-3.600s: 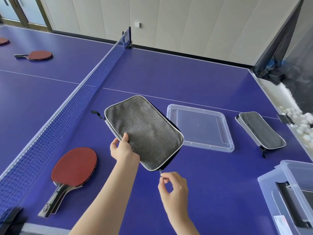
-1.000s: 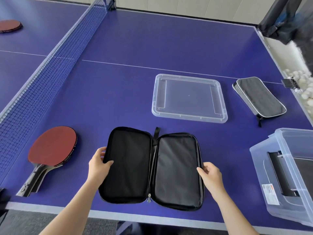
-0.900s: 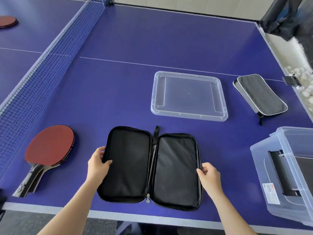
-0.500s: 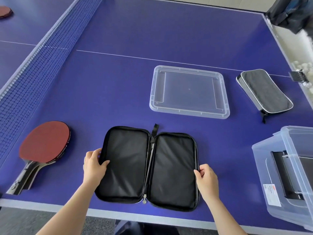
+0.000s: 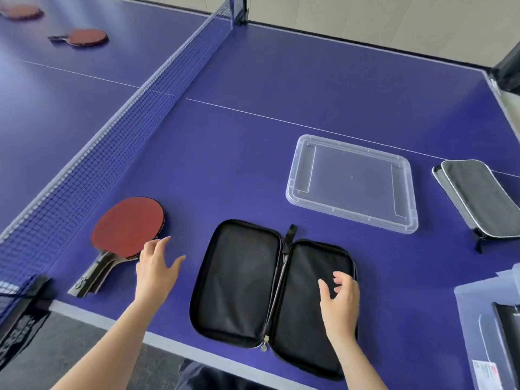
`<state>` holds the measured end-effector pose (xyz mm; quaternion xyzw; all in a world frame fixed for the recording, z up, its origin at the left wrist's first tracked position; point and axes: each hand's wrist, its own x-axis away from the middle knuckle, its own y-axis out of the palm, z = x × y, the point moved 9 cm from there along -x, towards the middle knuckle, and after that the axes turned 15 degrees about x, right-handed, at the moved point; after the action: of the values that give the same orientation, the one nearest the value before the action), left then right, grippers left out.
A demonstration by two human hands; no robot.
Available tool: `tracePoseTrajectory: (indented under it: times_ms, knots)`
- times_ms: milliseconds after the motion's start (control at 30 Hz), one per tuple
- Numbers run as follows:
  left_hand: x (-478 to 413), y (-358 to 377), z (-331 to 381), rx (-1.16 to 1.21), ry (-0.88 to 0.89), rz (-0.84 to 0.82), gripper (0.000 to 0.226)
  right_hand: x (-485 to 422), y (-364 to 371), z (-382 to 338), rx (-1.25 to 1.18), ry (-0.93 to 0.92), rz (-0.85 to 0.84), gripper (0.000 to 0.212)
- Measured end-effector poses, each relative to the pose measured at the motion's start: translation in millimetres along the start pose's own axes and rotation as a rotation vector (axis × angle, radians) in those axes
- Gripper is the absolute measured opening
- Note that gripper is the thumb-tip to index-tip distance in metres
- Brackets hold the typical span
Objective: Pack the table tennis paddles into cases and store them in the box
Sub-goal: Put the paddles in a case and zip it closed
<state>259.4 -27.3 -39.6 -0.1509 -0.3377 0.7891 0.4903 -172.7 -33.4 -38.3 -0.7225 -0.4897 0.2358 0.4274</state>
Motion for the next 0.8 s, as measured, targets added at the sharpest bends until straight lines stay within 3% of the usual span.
tracePoseTrajectory:
  times_ms: [167, 300, 433, 600, 800]
  knots:
    - [-37, -61, -27, 0.015, -0.018, 0.101, 0.055, 25, 52, -89, -0.054, -0.161, -0.142, 0.032]
    - [-67, -101, -66, 0.033, -0.098, 0.121, 0.059, 55, 99, -157, -0.115, -0.182, -0.245, 0.031]
    - [-96, -119, -108, 0.09, -0.215, 0.05, 0.069, 87, 154, -220, -0.142, -0.155, -0.371, 0.036]
    - [-121, -106, -134, 0.288, -0.259, -0.151, 0.075, 120, 220, -274, -0.175, -0.042, -0.582, 0.048]
    - [-144, -98, -150, 0.371, -0.33, -0.2, 0.067, 131, 257, -301, -0.182, 0.082, -0.576, 0.056]
